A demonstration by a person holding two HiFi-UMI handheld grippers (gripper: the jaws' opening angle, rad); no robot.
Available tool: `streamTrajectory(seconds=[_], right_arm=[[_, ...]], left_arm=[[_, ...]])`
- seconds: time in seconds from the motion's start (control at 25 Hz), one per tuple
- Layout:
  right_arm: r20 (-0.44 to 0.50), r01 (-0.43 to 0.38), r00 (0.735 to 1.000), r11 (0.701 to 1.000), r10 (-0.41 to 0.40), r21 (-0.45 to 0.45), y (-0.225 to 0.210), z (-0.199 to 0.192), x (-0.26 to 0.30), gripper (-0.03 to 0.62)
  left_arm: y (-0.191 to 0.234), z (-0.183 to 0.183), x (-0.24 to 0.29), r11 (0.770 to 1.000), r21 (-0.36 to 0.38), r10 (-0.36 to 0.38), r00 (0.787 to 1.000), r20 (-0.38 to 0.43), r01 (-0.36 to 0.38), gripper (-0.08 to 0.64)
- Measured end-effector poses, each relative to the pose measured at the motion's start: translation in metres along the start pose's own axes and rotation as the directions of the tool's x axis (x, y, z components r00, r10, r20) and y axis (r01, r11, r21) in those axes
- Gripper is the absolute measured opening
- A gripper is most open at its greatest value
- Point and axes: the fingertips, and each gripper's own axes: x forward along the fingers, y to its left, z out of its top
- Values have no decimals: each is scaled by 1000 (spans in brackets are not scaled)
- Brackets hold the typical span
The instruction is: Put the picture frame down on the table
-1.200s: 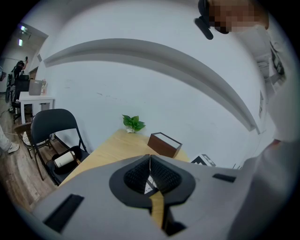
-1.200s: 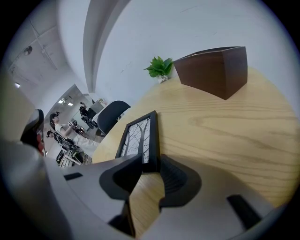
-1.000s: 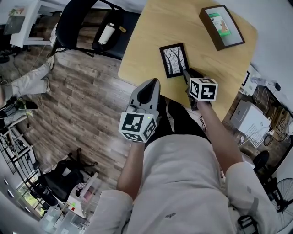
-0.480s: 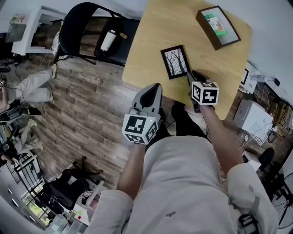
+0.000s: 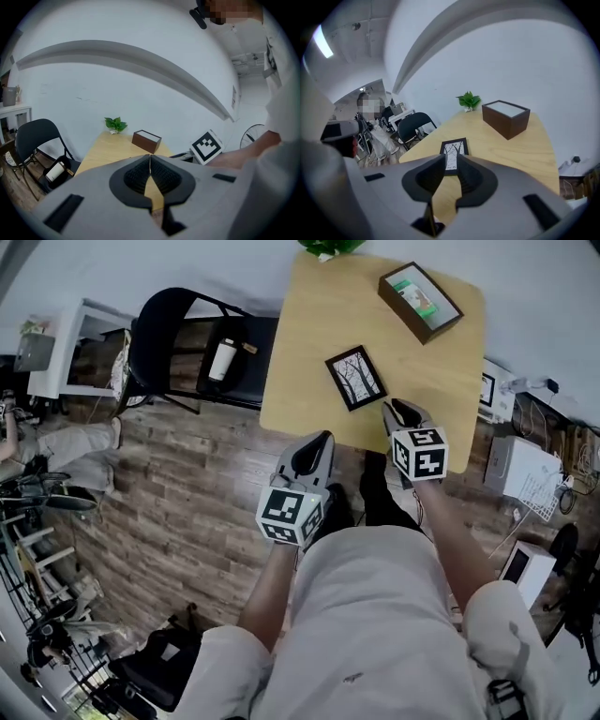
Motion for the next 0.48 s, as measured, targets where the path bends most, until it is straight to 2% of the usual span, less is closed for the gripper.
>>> streamTrajectory(seconds=[0.24, 0.48], right_arm=[[90, 35, 996, 995, -26, -92, 35, 14, -47, 52], [169, 56, 985, 989, -33, -133, 75, 13, -95, 38]], left_arm=[[-13, -3, -26, 997, 33, -70, 998, 10, 70, 8], [-23, -5, -56, 991, 54, -122, 992, 36, 120, 8]])
